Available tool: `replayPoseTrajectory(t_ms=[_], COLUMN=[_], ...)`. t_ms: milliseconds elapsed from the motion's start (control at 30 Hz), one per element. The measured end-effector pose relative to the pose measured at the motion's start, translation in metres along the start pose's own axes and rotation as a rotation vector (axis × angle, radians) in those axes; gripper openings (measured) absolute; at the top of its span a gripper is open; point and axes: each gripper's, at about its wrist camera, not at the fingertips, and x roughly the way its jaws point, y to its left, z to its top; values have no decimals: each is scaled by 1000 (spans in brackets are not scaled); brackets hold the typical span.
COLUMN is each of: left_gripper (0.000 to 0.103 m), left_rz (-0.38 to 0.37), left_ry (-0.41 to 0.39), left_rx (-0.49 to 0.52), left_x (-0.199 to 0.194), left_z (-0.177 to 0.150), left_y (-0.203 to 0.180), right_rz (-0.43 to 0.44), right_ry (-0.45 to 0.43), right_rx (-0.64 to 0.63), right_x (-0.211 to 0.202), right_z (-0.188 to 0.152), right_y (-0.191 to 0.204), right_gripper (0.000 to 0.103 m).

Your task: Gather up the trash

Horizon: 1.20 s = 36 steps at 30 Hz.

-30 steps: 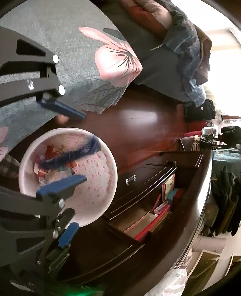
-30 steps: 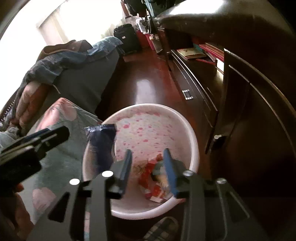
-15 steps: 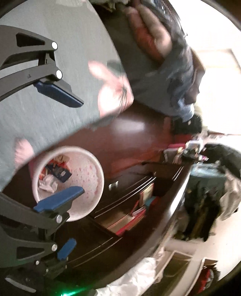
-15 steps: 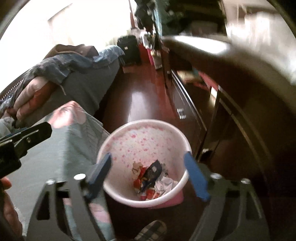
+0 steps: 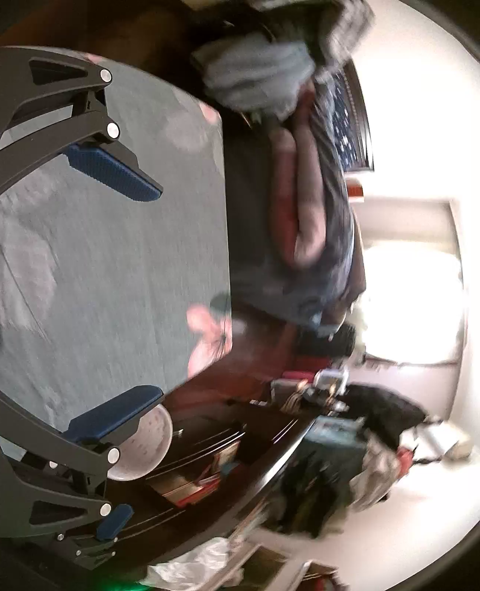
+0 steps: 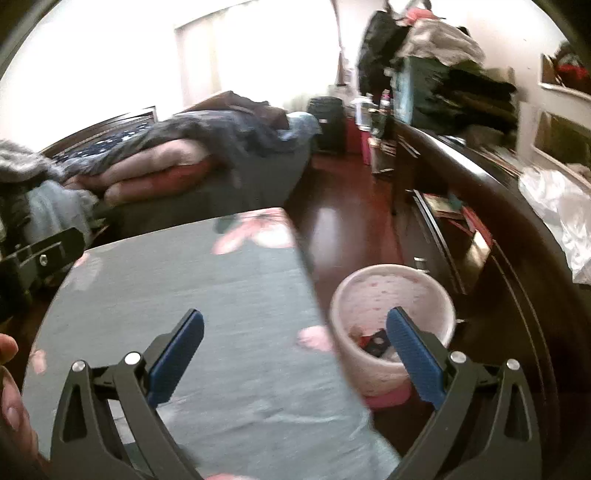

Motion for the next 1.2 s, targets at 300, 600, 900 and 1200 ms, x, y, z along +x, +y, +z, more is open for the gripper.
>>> replayPoseTrajectory(t_ms=[300, 600, 900, 1200], left_gripper=[99, 99, 99, 99], left_rz=[104, 190, 161, 165], left_ry=[-94, -211, -301, -299], left_rx=[-147, -208, -250, -257], left_x=[-89, -157, -189, -191], left_z=[-15, -25, -32, -33], left_y=[90, 137, 161, 168], right_rz=[116, 169, 197, 197], right_ry=[-92, -215, -244, -238], right_rx=[-131, -191, -208, -223], right_x=[-78, -140, -159, -154], right_z=[-5, 5, 3, 0], right_y=[88, 133, 150, 155], right_gripper=[99, 99, 99, 99])
